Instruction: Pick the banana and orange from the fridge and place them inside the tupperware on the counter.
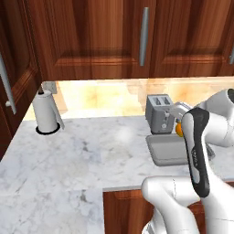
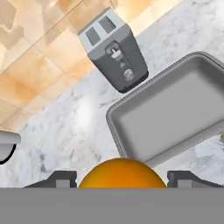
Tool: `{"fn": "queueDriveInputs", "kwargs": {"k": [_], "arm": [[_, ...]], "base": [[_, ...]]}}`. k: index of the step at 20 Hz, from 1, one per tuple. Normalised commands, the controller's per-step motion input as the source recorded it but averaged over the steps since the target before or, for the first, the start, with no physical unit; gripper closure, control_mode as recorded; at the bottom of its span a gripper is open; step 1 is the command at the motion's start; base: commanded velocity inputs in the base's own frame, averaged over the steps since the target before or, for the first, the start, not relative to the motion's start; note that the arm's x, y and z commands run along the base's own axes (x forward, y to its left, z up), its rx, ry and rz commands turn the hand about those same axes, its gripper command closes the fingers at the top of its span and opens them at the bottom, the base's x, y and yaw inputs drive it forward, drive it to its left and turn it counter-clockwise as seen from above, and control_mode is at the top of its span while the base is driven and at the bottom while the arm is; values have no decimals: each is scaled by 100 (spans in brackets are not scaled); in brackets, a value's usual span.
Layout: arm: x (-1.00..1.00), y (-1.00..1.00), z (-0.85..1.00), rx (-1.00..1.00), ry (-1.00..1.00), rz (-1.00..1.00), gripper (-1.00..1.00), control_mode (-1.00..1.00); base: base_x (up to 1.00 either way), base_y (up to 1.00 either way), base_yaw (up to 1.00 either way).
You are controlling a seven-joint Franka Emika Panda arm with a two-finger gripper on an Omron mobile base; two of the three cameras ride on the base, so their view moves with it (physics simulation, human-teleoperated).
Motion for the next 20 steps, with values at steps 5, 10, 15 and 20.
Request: {"fn": "queueDriveInputs", "kwargs": {"k": [5, 10, 15, 20], "arm": [[24, -19, -46, -15, 36, 0, 100, -100], [23, -27, -53, -9, 17, 0, 100, -100], [27, -14, -55, -2, 0, 0, 100, -100], [55, -2, -42, 0, 7, 0, 100, -100]], "base": [[0, 0, 0], [0, 0, 0], [0, 0, 0], [0, 0, 0]]}}
